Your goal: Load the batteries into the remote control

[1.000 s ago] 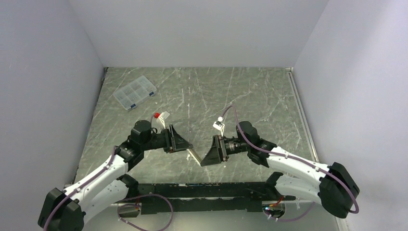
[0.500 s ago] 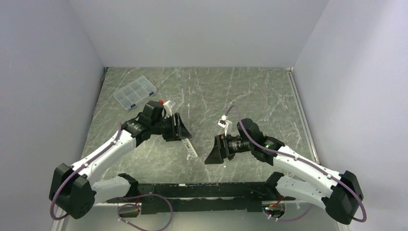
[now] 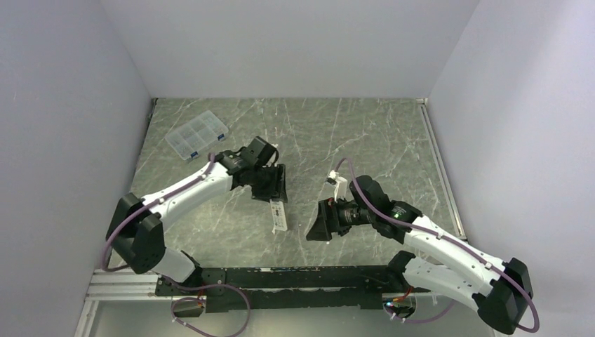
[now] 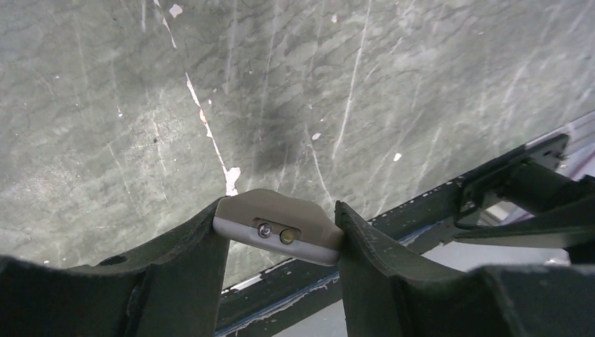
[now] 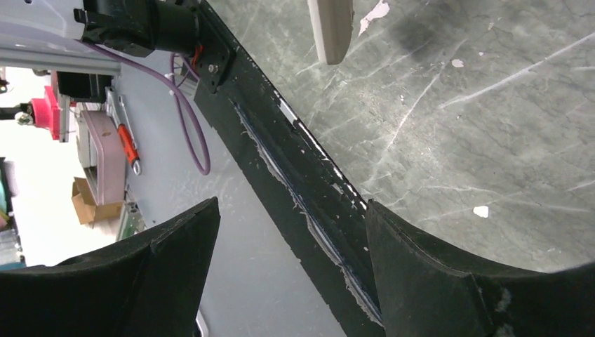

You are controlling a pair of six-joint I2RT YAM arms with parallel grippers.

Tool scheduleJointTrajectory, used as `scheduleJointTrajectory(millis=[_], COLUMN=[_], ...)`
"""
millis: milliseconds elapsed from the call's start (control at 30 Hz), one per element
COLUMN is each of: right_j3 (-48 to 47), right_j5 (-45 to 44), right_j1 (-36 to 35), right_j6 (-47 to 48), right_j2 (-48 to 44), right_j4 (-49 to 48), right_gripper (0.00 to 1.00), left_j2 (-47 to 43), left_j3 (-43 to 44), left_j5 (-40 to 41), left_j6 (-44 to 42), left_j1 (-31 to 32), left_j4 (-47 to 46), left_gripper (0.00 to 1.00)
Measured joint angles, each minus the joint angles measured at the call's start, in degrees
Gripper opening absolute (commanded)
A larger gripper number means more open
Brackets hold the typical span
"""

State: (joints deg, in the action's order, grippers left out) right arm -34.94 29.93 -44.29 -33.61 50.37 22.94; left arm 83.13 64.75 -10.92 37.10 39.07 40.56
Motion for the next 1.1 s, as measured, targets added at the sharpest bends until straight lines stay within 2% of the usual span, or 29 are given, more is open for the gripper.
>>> scheduleJointTrajectory(millis=[533, 1100], right_j3=[0.00, 0.00], right_j5=[-2.49, -3.93], right_j1=[0.63, 1.03], right_j6=[1.55, 3.45], right_j2=[-3.78, -6.67], right_j4=[3.93, 7.10], right_gripper=[0.79, 0.82], left_j2=[15.47, 26.97], left_j3=[8.13, 15.52], left_j5=[12.26, 18.40], left_j6=[-0.68, -0.11], left_j1=[7.50, 10.16], left_j4=[3.65, 5.20], left_gripper=[0.00, 0.32])
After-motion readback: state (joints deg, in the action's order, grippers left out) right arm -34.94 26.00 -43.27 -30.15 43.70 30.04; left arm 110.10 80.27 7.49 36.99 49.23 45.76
